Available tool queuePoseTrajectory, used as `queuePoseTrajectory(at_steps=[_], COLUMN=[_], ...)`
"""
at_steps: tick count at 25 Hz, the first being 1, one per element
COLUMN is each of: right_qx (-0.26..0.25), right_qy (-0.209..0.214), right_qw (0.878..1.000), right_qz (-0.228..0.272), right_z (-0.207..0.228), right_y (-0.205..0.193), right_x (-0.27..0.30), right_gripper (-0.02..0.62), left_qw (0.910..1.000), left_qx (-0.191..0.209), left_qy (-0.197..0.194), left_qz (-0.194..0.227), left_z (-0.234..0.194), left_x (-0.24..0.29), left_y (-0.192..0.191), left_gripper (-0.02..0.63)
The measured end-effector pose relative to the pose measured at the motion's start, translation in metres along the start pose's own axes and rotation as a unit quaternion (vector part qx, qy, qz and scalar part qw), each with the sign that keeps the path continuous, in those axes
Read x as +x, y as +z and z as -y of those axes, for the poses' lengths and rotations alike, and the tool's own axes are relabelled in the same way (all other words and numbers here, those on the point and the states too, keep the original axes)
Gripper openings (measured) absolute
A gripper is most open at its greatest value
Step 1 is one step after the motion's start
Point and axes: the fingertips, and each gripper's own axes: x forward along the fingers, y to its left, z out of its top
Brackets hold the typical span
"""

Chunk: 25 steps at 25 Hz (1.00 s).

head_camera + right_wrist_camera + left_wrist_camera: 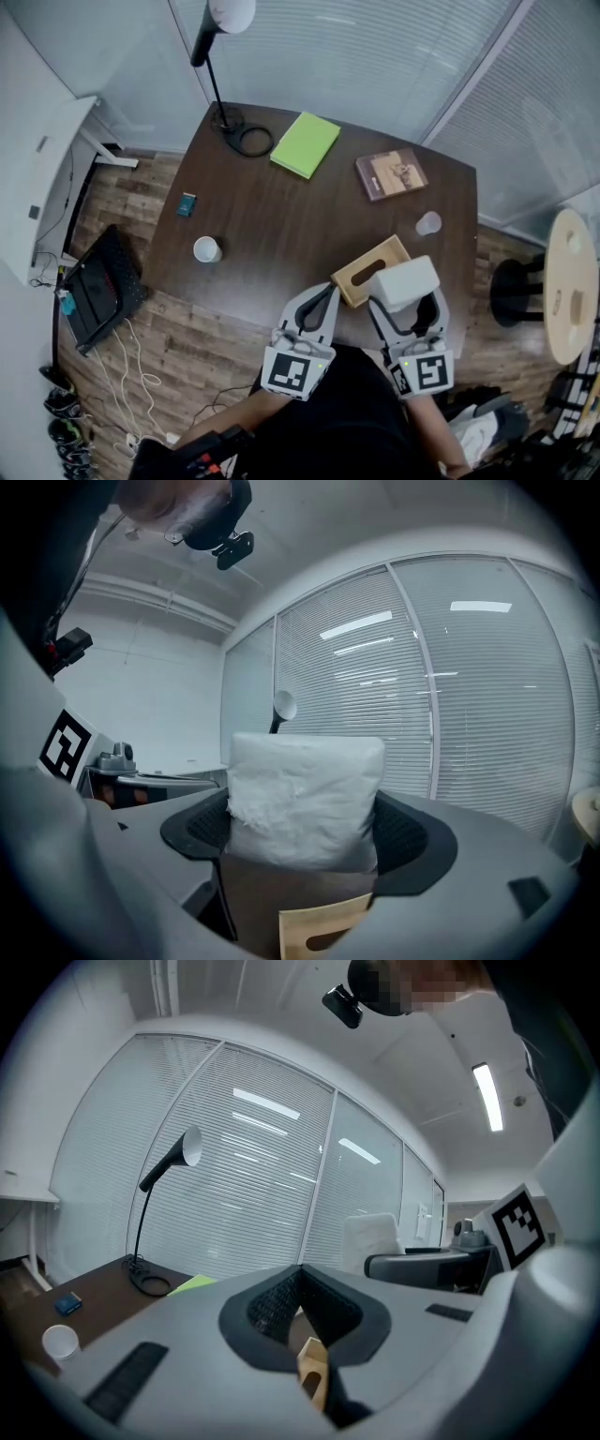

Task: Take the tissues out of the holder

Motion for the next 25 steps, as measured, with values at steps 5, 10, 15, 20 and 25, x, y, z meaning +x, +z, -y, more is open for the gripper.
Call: queuePoseTrajectory(at_steps=[5, 10, 15, 20, 25], right_qx=[0.0, -0.007, -0.015, -0.015, -0.021], right_qy=[-0.002, -0.006, -0.02, -0.026, -0.031], right_qw=[1.0, 0.999, 0.999, 0.998, 0.998], right_qz=[0.007, 0.033, 0.047, 0.058, 0.057], right_z=[0.018, 0.037, 0.055, 0.071, 0.08], right_y=[0.007, 0.021, 0.027, 0.031, 0.029], right_x=[-0.005, -0.014, -0.021, -0.027, -0.034], right_gripper=[0.462, 0.462, 0.462, 0.462, 0.462], left_qw=[1.0, 0.9999, 0.9998, 0.9997, 0.9997], left_qx=[0.004, 0.008, 0.005, 0.007, 0.007], left_qy=[0.002, -0.006, -0.008, -0.003, 0.002], left_qz=[0.001, 0.006, 0.02, 0.025, 0.024], left_z=[0.016, 0.039, 0.054, 0.063, 0.073], left_x=[0.016, 0.035, 0.049, 0.057, 0.06], left_y=[0.003, 0.003, 0.005, 0.005, 0.0], left_gripper=[0.0, 0.0, 0.0, 0.0, 0.0])
